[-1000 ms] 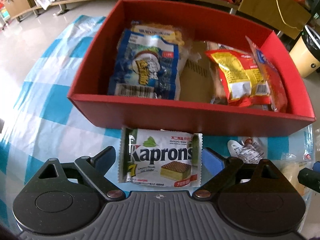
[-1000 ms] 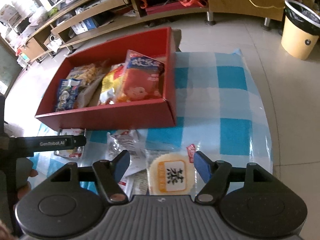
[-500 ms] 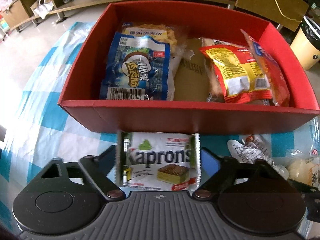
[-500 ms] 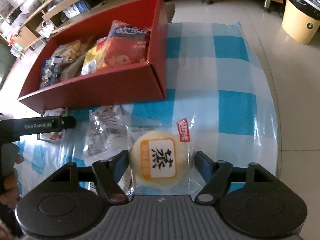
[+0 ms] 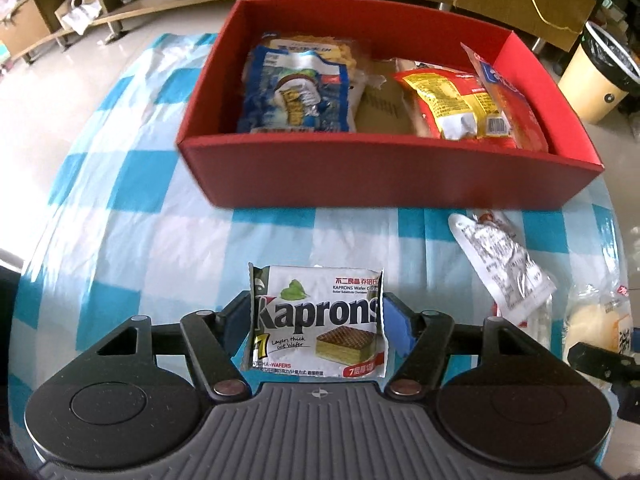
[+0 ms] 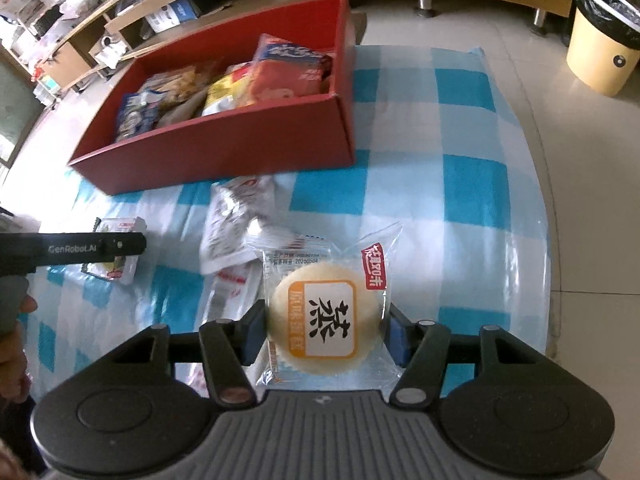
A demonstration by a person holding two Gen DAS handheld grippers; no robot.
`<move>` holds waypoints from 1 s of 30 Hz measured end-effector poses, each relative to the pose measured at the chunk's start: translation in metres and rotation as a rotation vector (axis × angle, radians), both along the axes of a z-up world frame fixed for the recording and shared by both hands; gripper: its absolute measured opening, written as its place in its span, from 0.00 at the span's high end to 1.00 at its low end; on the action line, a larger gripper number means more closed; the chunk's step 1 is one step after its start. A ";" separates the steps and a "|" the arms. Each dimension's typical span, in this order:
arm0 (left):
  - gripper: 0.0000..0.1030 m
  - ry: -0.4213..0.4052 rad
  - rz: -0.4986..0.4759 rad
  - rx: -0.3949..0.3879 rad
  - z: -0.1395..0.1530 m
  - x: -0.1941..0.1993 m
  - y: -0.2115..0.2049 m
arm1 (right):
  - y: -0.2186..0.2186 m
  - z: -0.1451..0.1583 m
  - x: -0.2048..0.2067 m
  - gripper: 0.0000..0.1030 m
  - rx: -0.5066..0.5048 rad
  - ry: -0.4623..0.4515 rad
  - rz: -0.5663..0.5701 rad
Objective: Organize snacks
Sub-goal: 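Grasp the Kaprons wafer with the left tool while the right tool grasps the round bun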
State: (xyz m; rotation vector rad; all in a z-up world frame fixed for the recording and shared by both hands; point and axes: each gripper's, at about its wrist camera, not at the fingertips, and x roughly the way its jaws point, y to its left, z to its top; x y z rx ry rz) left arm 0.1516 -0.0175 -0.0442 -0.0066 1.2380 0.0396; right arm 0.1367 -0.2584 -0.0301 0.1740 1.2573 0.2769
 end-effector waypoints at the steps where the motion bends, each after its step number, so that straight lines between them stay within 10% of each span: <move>1: 0.28 0.000 0.002 -0.004 0.000 -0.003 0.002 | 0.002 0.002 -0.003 0.44 0.000 -0.004 0.003; 17: 0.15 0.023 -0.030 0.067 -0.016 -0.034 0.001 | 0.013 -0.015 -0.024 0.43 -0.080 0.020 0.034; 30: 0.02 0.025 -0.002 0.043 -0.024 -0.036 0.015 | 0.009 -0.026 -0.023 0.00 0.050 0.034 -0.003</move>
